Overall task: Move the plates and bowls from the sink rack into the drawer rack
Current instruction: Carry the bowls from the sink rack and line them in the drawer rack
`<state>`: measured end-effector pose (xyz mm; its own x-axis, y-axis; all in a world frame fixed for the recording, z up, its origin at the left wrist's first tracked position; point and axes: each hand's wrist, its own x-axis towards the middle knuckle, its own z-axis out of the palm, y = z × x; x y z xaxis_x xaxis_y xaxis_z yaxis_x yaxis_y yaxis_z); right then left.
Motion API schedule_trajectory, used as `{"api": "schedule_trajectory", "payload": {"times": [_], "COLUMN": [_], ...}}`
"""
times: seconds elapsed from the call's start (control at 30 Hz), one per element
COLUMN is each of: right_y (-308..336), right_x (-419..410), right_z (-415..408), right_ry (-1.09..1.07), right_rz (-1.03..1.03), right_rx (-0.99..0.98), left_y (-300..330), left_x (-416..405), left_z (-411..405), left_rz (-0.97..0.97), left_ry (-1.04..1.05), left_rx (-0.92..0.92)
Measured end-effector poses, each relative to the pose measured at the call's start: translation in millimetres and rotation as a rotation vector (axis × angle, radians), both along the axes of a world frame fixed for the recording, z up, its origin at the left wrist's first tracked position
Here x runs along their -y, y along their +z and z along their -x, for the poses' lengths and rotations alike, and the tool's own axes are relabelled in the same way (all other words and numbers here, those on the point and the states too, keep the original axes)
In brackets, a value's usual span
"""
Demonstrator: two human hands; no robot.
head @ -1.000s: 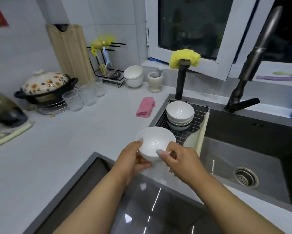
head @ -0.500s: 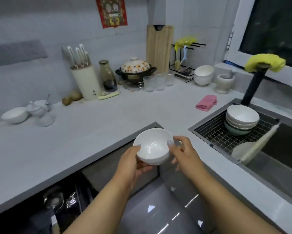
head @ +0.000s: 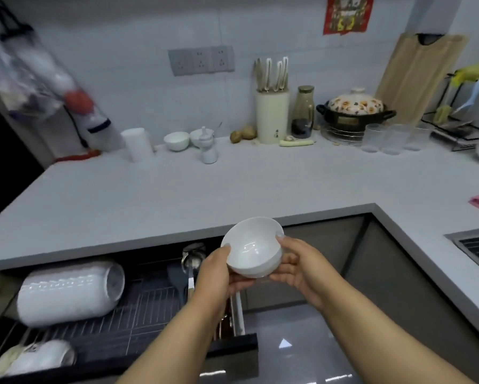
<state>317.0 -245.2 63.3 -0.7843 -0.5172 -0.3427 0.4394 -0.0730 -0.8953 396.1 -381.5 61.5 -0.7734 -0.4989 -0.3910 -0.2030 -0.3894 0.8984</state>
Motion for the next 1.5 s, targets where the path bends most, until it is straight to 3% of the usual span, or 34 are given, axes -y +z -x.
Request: {"api": "schedule_trajectory", "payload": {"times": [0.33, 0.5, 0.6, 0.87, 1.07, 1.23, 1.5], "right_y": [-34, -64, -89, -167, -218, -253, -259], "right_x": [169, 264, 313, 407, 454, 479, 513], "right_z": [-68, -110, -136, -182, -203, -210, -224], "right_ry": [0.160, 0.229, 0.284, 0.329, 0.442, 0.529, 0.695], "right_rz": [-0.169, -0.277, -0.342, -0.599, -0.837, -0.963, -1.117], "right_rx": [-0.064, -0.073, -0.070, -0.064, -0.105, -0.108, -0.161], "left_y": [-40, -65, -89, -145, -169, -179, -180], "left_x": [170, 267, 321, 408, 440, 456, 461], "left_z": [-103, -172, -213, -291, -306, -311, -313], "left_rz": [0.143, 0.498, 0.665, 1.009, 1.183, 1.328, 1.336], "left_ry": [0.136, 0.186, 0.159, -0.099, -0.300, -0.483, -0.463], "left_rx": [0.184, 0.358, 0.561, 0.928, 1.014, 0.912, 0.853]}}
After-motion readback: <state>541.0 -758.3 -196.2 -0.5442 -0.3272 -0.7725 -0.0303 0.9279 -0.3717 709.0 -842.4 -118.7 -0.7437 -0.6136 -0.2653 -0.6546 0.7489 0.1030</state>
